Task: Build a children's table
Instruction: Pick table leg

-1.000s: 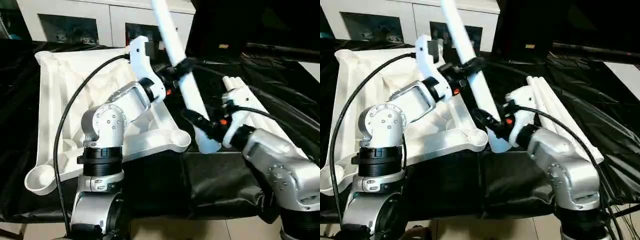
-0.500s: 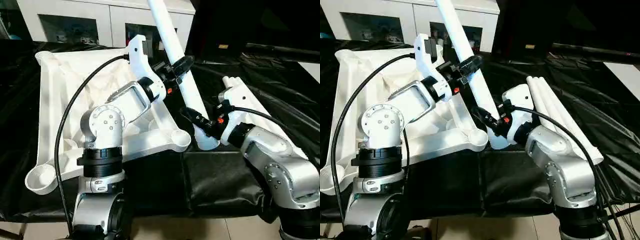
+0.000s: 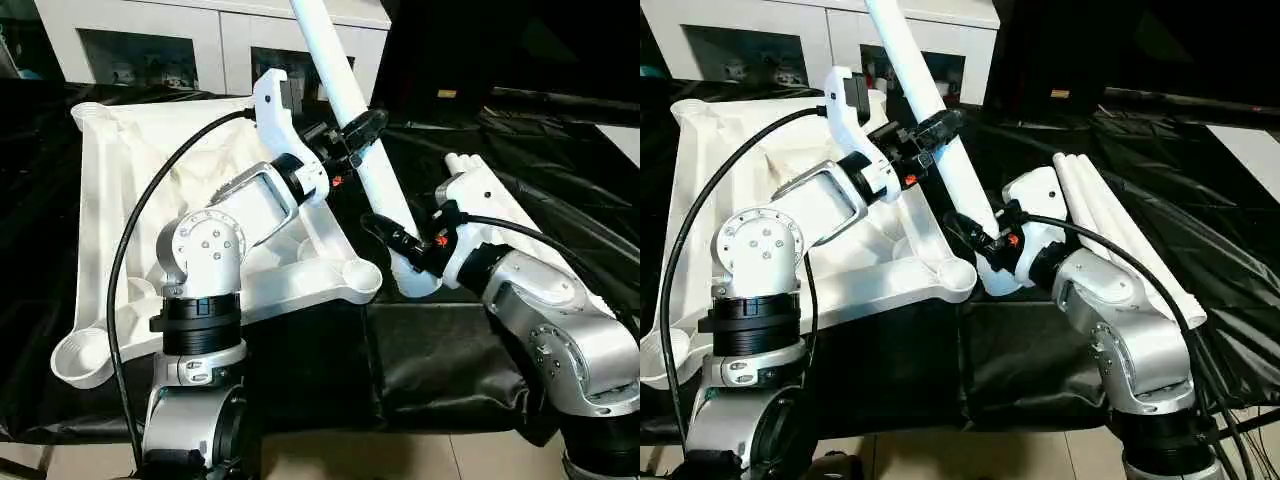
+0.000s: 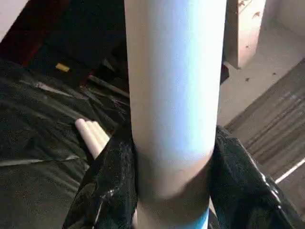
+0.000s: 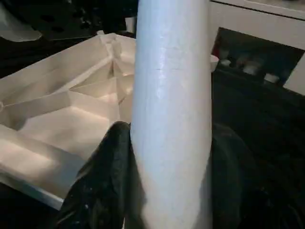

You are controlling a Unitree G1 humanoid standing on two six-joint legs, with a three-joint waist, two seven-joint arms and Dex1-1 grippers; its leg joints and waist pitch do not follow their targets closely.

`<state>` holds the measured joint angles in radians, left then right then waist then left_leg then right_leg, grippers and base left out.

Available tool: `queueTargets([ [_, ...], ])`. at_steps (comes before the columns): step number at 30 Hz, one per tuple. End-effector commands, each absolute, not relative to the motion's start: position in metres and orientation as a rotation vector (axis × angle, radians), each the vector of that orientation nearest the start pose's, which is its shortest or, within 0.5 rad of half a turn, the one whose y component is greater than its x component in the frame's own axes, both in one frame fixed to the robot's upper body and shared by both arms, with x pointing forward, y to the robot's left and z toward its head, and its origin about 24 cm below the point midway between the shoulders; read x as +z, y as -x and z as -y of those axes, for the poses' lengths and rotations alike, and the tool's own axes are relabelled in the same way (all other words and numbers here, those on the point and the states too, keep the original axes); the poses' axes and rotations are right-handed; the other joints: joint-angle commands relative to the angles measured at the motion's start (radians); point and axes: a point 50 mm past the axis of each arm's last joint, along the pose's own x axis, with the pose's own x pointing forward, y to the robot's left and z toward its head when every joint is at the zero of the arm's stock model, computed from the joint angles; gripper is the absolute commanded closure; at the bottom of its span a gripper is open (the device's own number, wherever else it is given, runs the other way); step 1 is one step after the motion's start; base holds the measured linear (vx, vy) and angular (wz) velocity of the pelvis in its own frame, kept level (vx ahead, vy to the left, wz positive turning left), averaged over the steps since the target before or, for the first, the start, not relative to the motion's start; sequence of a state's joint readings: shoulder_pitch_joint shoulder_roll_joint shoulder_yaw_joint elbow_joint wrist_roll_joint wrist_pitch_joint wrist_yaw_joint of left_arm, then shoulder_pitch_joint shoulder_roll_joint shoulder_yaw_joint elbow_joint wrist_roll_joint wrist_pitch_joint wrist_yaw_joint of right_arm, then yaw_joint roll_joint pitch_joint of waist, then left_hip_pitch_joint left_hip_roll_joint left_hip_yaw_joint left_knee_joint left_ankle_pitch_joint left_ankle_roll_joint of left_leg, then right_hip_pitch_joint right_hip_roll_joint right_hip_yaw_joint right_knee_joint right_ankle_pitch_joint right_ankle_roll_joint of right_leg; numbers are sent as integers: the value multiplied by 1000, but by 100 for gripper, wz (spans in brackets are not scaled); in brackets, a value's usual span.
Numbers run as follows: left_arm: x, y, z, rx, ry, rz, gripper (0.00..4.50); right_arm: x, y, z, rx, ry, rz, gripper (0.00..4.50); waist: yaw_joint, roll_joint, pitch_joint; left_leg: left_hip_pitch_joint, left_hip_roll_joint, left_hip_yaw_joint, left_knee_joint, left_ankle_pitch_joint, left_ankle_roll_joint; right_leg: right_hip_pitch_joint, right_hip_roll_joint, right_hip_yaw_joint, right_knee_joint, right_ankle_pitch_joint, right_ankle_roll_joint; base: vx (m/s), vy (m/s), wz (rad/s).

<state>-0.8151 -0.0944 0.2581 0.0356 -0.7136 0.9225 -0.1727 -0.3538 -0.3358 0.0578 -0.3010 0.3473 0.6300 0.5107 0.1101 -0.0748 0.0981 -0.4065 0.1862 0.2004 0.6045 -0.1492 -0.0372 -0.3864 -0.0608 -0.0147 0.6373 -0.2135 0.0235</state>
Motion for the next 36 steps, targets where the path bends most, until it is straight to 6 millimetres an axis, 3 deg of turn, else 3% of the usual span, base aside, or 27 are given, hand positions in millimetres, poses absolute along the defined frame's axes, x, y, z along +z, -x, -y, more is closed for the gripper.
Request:
queueTargets([
  [1,217,-329,-51,-867,636,-94,271,147,-282,125,792,51,-49,177,-2,-7,-92,37,38,-22,-59,-122,-5,33,-67,30,-74,-73,-167,0,0,0],
  [3,217,-328,-51,-906,594,-84,271,151,-280,128,809,23,-38,177,-1,-6,-92,38,39,-22,-60,-124,-7,33,-66,30,-73,-79,-165,0,0,0],
  [9,217,-325,-52,-998,495,-81,271,158,-278,137,842,-58,-18,117,1,-4,-91,39,39,-21,-61,-122,-9,32,-66,30,-71,-74,-169,0,0,0],
  [10,217,-320,-52,-1109,417,-91,271,159,-276,145,883,-95,-48,107,1,-4,-91,40,38,-21,-61,-123,-12,31,-65,30,-72,-80,-165,0,0,0],
  [17,220,-312,-51,-1298,333,-101,271,168,-267,155,1022,-272,-93,104,1,-3,-89,42,39,-19,-62,-132,-17,31,-69,29,-73,-114,-186,0,0,0],
  [24,234,-311,-49,-1382,411,-58,271,168,-263,166,1096,-280,-169,104,3,-7,-84,38,39,-18,-62,-146,-34,32,-72,29,-78,-156,-192,0,0,0],
  [28,239,-310,-51,-1414,461,-41,271,166,-259,167,1129,-279,-208,104,3,-10,-84,39,39,-19,-61,-140,-27,32,-72,29,-79,-170,-192,0,0,0],
  [36,242,-311,-53,-1444,500,-38,271,165,-259,167,1137,-298,-239,104,4,-8,-85,40,39,-19,-61,-138,-26,30,-72,28,-80,-173,-195,0,0,0],
])
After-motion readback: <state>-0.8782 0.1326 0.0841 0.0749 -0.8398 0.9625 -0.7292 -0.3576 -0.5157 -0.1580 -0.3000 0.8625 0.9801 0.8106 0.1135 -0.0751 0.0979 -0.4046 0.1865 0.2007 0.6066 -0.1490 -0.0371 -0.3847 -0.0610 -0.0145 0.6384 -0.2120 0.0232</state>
